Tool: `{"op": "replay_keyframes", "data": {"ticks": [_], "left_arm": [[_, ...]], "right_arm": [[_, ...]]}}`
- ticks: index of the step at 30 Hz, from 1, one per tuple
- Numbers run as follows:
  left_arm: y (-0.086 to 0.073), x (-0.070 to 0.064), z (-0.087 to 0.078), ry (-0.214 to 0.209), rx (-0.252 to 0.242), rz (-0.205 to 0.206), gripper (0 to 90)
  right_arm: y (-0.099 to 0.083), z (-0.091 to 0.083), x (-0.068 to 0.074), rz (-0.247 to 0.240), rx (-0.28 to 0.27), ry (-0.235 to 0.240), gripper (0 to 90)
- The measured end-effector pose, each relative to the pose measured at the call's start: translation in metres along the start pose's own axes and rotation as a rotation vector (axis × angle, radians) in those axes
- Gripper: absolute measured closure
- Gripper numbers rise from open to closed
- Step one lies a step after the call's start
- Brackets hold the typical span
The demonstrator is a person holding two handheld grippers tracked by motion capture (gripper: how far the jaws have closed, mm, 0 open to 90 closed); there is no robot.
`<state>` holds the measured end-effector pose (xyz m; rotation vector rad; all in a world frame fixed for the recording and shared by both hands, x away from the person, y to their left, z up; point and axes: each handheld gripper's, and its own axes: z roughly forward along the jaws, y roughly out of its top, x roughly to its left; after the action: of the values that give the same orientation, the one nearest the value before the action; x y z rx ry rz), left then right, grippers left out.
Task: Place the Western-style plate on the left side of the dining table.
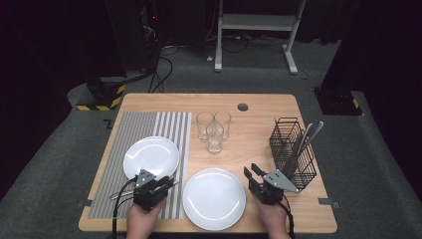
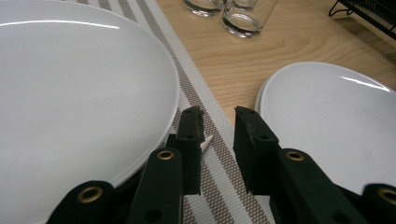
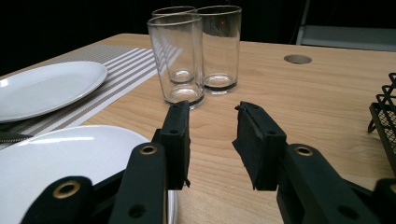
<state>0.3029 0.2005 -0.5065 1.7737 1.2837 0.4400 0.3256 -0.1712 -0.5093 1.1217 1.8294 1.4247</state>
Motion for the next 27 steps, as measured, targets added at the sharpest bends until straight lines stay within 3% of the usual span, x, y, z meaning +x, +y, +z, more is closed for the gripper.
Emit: {"op": "replay_keyframes", "data": {"ticks": [6,12,27], "left_arm": [[0.001,-0.008,0.024,0.008,0.049,0.027,74.1],[0.0,-0.007,0.035,0.021,0.076,0.03,74.6],[-0.003,0.0,0.042,0.045,0.103,0.025,76.5]], "right_arm": [[0.0,0.0,-0.001,0.005,-0.001,0.004,64.4],[-0.001,0.0,-0.002,0.01,-0.001,0.007,64.4],[-0.002,0.001,0.0,0.006,0.006,0.013,64.4]]}}
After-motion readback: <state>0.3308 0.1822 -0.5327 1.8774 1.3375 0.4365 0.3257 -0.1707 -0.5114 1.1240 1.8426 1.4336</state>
